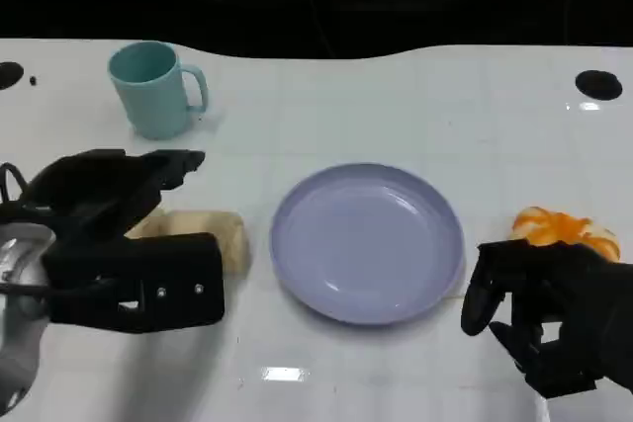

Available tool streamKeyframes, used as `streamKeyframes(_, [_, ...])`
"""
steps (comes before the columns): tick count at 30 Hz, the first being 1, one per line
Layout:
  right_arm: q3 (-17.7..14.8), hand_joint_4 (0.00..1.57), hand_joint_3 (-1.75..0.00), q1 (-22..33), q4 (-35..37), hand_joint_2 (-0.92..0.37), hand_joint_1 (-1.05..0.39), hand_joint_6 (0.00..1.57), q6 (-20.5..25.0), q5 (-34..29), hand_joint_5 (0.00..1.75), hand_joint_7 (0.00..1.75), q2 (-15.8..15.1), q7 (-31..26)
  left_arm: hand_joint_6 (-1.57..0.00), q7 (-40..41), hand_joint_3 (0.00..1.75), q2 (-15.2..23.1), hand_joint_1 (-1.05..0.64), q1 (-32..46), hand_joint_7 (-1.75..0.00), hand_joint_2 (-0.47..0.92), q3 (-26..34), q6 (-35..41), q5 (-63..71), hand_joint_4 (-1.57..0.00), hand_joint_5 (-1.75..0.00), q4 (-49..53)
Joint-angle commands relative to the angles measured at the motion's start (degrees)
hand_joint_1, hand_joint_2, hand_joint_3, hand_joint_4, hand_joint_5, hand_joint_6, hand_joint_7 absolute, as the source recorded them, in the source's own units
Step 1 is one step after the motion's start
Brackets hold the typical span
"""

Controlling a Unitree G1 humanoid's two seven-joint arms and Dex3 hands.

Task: Grasp the towel on the left side of the plate with the left hand and place it into the plate.

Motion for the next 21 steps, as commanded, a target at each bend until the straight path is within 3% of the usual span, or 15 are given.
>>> streamKeyframes(1, [-0.23, 0.74, -1.07, -0.19, -1.16, -0.56, 0.00, 0.72, 0.92, -0.21, 1.75, 1.41, -0.15, -0.34, -0.27, -1.19, 0.00, -1.50, -0.55, -3.98, -0.02, 0.85, -2.23, -0.82, 2.87, -0.31, -0.19, 7.03])
streamKeyframes(8, [-0.31, 0.74, -1.07, 0.16, -1.65, -0.56, 0.01, 0.72, 0.85, -0.05, 1.75, 1.41, -0.18, -0.34, -0.34, -0.39, 0.00, -4.89, -0.47, -8.95, -0.02, 0.84, -5.17, -4.15, 4.54, -0.39, -0.15, 19.61])
streamKeyframes(16, [-0.46, 0.75, -1.07, 0.45, -2.29, -0.56, 0.01, 0.72, 1.25, 0.17, 1.75, 1.41, -0.39, -0.02, -0.40, 3.05, 0.01, -9.93, -0.52, -15.49, -0.02, 0.88, -8.14, -8.23, 6.06, -0.43, -0.12, 37.56])
streamKeyframes(21, [-0.68, 0.75, -1.08, 0.65, -2.25, -0.56, 0.02, 0.72, 0.92, 0.40, 1.75, 1.41, -0.34, -0.03, -0.54, 7.74, 0.04, -13.14, -0.55, -18.68, -0.06, 0.92, -9.91, -11.29, 6.65, -0.52, -0.13, 49.19])
